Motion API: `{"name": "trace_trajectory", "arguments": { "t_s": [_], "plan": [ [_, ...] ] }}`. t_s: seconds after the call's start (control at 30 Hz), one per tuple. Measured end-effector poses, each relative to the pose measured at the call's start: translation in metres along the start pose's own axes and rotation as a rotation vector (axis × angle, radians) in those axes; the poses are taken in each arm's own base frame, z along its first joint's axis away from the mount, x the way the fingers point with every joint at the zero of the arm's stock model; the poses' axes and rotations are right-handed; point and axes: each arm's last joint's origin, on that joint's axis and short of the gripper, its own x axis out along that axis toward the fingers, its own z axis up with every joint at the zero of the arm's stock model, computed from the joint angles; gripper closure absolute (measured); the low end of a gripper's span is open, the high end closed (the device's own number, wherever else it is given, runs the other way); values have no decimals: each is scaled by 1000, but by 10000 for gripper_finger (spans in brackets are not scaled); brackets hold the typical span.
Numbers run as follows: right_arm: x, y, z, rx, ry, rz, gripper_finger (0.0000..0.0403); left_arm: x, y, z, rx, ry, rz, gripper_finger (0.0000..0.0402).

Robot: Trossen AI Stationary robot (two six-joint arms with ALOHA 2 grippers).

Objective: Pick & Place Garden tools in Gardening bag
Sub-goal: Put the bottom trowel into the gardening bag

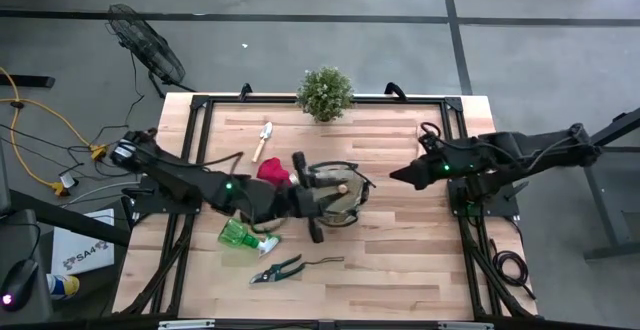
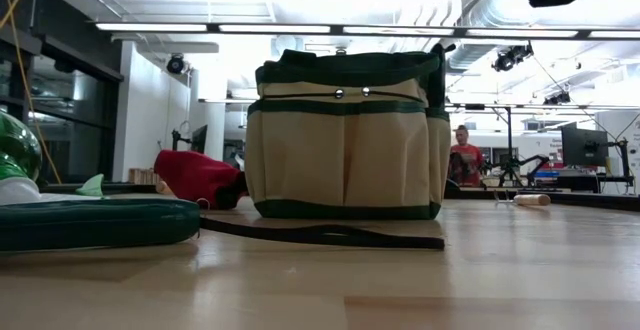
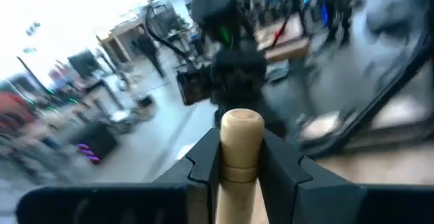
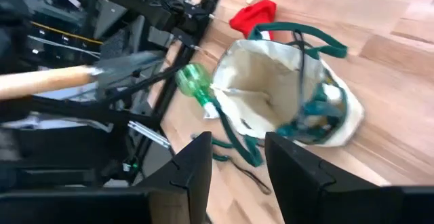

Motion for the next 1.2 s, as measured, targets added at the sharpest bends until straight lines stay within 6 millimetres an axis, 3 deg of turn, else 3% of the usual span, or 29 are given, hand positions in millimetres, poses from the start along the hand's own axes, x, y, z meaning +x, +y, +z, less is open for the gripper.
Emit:
{"name": "trace_trajectory", "arguments": {
  "t_s": [0.17, 0.43, 0.63, 1.03, 1.2],
  "plan": [
    [-2, 0, -6, -34, 10, -8, 274, -12, -2, 3, -213, 13, -91, 333],
    [-4, 3, -13, -77, 20, 1, 274, -15, -27, -16, -284, 133, -81, 335],
    [-4, 3, -17, -110, 18, -9, 274, -5, -43, -36, -369, 94, -68, 335],
    [-4, 3, -17, -113, 2, -14, 274, 26, -71, -80, -379, 85, -49, 335],
    [-4, 3, -17, -113, 1, -14, 274, 36, -69, -85, -383, 65, -14, 335]
  ]
}}
